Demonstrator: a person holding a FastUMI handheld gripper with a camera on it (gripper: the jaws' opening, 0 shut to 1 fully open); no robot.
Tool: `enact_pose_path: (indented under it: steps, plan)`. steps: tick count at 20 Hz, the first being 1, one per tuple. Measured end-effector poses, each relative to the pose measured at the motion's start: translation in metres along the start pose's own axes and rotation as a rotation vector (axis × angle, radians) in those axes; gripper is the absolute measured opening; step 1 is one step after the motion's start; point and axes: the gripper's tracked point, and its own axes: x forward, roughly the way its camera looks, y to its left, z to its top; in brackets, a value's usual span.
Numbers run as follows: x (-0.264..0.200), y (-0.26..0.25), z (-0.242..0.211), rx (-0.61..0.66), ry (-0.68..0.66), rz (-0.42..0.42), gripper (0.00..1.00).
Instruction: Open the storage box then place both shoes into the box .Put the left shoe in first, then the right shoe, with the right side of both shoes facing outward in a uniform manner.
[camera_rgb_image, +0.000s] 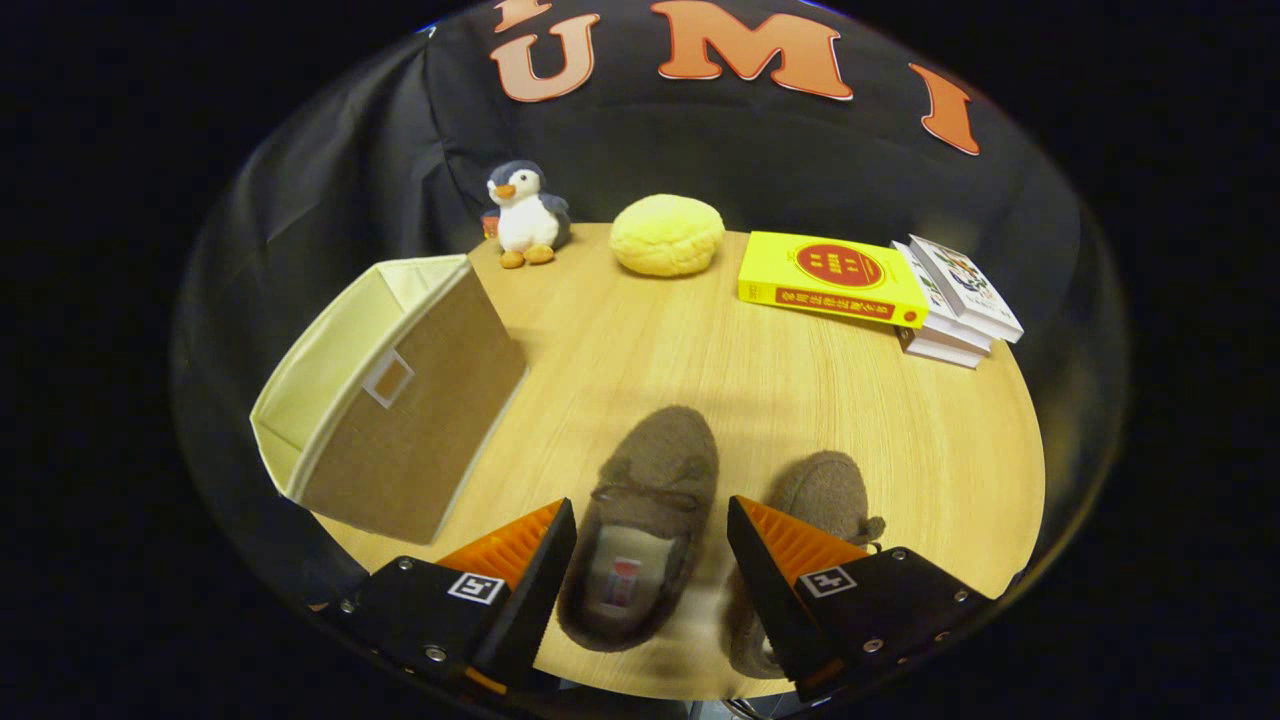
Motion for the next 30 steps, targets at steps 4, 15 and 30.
enact_pose_path:
  steps: [4,15,30]
  plan:
    - [0.020,-0.015,-0.023,-0.004,0.041,-0.022,0.86]
    - [0.076,-0.025,-0.030,0.099,0.103,-0.014,0.32]
    - [-0.020,0.046,0.090,0.194,-0.061,0.098,0.04]
